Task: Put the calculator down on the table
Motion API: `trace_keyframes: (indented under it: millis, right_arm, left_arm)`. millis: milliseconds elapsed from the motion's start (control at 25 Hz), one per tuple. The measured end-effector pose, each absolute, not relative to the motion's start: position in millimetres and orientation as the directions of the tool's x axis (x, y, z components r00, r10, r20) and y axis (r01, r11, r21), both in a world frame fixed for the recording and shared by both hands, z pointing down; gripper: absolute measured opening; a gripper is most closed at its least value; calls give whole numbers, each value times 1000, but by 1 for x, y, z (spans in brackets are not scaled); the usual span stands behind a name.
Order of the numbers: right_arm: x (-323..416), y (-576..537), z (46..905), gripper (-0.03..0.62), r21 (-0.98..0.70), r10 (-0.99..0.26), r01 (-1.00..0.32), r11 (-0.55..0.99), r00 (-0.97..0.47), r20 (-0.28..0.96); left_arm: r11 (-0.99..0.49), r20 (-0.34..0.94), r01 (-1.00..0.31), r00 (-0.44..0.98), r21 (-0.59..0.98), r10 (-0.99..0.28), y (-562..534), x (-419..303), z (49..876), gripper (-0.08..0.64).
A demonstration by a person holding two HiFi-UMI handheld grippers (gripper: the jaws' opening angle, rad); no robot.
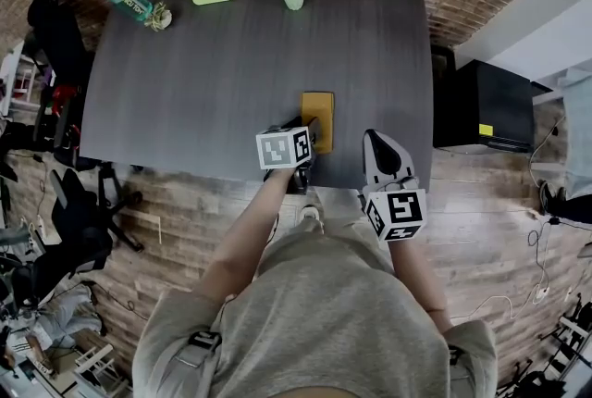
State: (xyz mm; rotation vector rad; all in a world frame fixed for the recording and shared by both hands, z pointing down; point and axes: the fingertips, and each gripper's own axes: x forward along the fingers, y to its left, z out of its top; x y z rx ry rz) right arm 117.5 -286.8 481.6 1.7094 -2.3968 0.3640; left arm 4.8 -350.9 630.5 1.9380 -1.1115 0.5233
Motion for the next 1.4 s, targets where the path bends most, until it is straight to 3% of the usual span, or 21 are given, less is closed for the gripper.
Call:
trace_keyframes:
  millis: [600,1400]
  right_arm:
    - [109,-271,473,3,-86,-905,-943,323,-334,263]
    - [79,-199,450,3,-88,-920,-941,327,-338,200]
  left_arm:
    - [-323,599,-824,563,466,-569,-331,-3,597,170]
    - [-437,401,-791,599,428,-693,-246,-47,500,44]
